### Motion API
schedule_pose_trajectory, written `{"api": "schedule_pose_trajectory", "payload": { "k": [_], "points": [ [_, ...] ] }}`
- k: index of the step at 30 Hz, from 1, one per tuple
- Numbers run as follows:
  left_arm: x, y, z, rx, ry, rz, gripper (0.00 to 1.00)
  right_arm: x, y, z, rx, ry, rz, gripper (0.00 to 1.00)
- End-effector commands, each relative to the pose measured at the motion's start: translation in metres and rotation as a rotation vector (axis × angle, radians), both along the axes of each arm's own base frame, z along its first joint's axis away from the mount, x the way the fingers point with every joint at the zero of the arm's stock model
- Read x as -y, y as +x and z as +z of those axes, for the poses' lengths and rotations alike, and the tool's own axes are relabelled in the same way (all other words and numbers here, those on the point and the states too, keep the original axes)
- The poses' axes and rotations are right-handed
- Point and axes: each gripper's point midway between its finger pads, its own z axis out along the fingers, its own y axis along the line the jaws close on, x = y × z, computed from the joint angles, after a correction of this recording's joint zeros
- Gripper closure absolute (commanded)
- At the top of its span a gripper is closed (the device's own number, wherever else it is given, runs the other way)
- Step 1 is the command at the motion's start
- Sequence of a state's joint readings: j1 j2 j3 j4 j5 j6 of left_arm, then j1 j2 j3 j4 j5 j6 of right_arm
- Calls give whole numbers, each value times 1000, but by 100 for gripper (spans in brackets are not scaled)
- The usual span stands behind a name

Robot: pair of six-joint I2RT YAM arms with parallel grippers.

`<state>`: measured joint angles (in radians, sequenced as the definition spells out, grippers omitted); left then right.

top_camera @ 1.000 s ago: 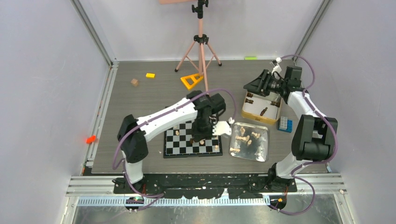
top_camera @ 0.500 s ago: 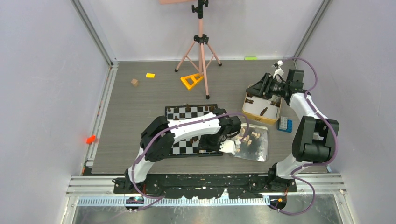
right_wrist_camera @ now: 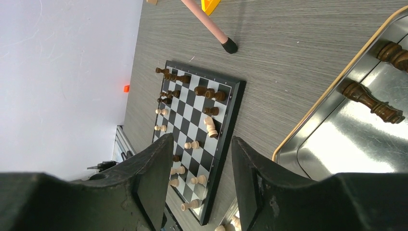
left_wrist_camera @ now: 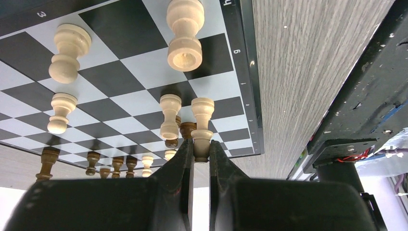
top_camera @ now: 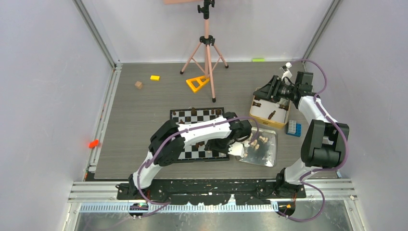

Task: Set up the chess pieces on the board
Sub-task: Place the chess piece on the chessboard.

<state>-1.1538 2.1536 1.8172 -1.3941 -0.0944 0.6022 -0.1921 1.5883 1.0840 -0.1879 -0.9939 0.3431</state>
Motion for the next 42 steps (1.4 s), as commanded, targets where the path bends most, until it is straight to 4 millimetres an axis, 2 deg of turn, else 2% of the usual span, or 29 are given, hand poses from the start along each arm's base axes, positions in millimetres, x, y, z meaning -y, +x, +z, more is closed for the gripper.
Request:
{"api": "schedule_pose_trajectory", "payload": {
  "k": [1,14,24,34,38,42],
  "points": [
    [-1,0,5,27,32,-10,97,0,1,13,58,2,18,47],
    [-2,-11,2,26,56,-18,96,0,1,11,45,18,25,47],
    [-2,-9,-3,49,55,-8,90,0,-1,14,51,21,23,48],
    [0,-15,-9,36,55,-7,87,2,-1,16,54,24,16,48],
    [2,-15,-11,38,48,2,81,2,-1,15,50,26,15,48],
    [4,-14,-7,46,31,12,66,2,-1,14,48,27,15,48]
  ]
}}
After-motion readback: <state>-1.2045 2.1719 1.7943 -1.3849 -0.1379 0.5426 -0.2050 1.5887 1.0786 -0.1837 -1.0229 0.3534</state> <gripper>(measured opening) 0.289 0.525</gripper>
